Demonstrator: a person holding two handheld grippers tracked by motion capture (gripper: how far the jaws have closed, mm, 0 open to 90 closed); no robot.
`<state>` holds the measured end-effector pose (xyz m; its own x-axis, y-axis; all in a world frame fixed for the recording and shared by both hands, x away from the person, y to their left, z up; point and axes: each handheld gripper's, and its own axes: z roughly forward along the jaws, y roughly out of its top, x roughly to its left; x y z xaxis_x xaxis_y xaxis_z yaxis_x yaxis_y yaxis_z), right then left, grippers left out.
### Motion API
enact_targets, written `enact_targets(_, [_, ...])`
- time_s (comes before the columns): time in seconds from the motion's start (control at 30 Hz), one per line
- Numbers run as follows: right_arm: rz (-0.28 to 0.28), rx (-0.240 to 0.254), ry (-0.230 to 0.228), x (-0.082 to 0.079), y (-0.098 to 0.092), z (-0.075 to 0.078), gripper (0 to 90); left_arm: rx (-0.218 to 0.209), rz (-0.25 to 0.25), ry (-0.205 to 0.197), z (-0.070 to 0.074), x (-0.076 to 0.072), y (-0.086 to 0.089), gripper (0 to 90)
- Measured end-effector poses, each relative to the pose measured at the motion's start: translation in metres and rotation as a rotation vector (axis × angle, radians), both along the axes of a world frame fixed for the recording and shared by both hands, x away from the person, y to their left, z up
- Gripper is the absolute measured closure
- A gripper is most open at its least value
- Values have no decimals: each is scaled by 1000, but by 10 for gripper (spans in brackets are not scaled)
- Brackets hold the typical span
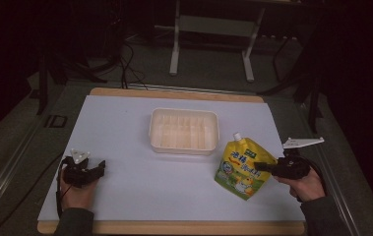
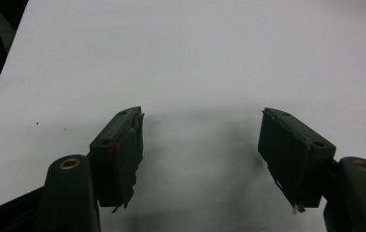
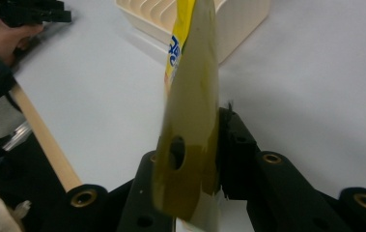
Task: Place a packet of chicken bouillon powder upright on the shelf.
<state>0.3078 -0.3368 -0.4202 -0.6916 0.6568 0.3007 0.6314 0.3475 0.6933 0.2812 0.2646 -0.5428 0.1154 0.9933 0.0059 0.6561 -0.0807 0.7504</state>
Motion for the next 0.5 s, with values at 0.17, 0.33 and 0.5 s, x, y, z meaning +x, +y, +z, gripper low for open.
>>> enact_targets(0.17, [27, 6, 26, 1, 2, -2, 813, -1, 0, 0, 0, 0, 0, 323])
enact_targets(0.33, [62, -12, 38, -1, 6, 0, 884, 1, 0, 1, 0, 0, 0, 323])
enact_targets(0.5, [72, -27, 55, -5, 10, 2, 895, 0, -1, 0, 0, 0, 0, 323])
